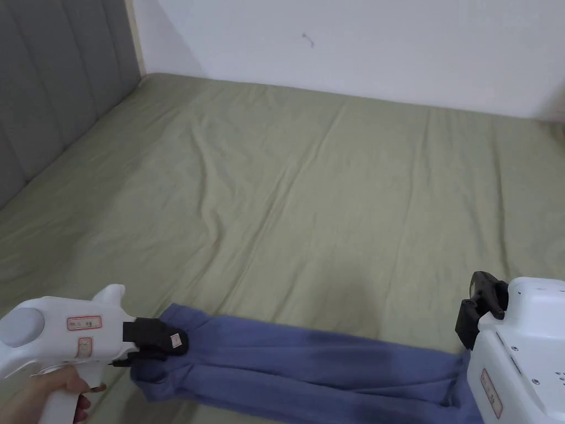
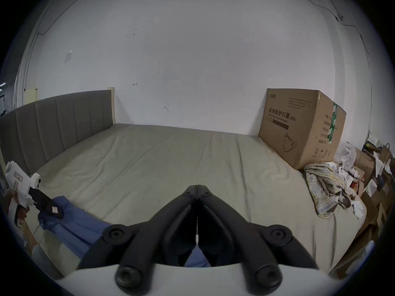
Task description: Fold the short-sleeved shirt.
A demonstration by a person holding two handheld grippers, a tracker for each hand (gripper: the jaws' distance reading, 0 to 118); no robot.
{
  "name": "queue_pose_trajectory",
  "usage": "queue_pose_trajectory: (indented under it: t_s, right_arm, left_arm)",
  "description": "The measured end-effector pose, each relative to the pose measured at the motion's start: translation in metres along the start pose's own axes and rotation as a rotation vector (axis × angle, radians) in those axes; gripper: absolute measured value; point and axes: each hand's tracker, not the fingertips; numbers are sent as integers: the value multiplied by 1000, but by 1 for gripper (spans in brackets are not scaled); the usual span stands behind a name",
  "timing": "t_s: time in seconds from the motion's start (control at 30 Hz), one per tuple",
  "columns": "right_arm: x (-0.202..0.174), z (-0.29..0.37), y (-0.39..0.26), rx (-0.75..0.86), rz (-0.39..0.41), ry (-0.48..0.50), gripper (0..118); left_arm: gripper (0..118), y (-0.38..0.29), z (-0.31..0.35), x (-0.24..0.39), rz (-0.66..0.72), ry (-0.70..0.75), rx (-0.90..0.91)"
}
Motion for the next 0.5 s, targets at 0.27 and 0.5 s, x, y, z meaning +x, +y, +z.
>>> queue_pose_trajectory:
  t_s: [0.27,0.5]
  right_arm:
    - [17,4,2,12,-26,-17,1]
    - [28,5,-5,-3,-53,-10,1]
  left_arm:
    - [5,8,25,2,-2,120,41]
    - [5,2,30,59,-35,229,91]
